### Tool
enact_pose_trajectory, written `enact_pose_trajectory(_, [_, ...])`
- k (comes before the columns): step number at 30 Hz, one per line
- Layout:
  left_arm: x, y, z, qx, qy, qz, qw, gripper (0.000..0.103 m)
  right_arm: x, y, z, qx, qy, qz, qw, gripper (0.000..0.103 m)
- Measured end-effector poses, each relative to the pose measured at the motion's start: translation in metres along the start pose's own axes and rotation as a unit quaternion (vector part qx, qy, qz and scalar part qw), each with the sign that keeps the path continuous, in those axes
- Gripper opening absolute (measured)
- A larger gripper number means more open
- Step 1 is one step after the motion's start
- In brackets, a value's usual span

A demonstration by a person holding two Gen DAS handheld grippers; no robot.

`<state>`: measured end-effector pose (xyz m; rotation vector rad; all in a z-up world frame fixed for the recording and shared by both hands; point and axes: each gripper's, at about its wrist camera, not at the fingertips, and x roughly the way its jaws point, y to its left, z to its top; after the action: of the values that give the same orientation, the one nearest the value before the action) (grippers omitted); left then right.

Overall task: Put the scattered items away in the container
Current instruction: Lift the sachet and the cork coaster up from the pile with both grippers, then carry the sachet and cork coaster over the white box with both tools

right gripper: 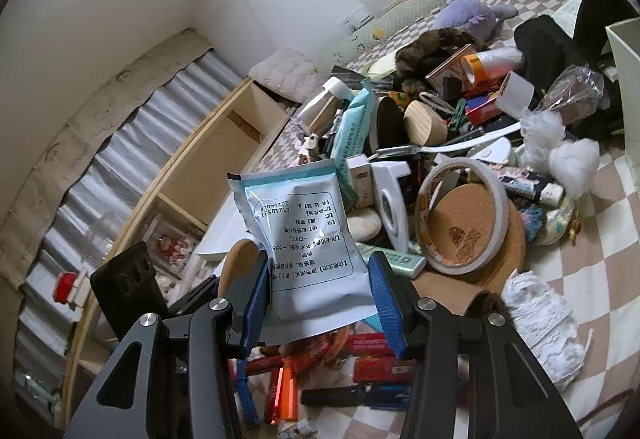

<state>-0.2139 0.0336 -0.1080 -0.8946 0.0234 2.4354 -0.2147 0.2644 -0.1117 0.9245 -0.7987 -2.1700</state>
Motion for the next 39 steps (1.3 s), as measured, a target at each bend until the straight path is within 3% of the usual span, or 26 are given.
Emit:
enact_pose_trajectory(14, [-0.035,-0.034,0.001,-0.002,-0.031,0.007,0.9995,0.095,-0.029,0.044,-0.01,-0.042,-0.026,0.0,0.999,0.049])
enact_pose_trajectory(23, [-0.062,-0.063,0.009,0.002,-0.054,0.005,0.9985,0.095,-0.069,0.06,-0.015,-0.044,-0.056,-0.003,0.997,0.049])
enact_pose_trajectory(31, [-0.085,-0.102,0.03,0.024,-0.083,-0.013,0.9962,0.096,-0.138,0.076,-0.005,-0.073,-0.108,-0.02,0.991,0.049])
enact_pose_trajectory(39, [-0.094,-0.149,0.055,0.041,-0.109,-0.047,0.9921,0.096,-0.23,0.09,0.008,-0.112,-0.178,-0.061,0.976,0.049])
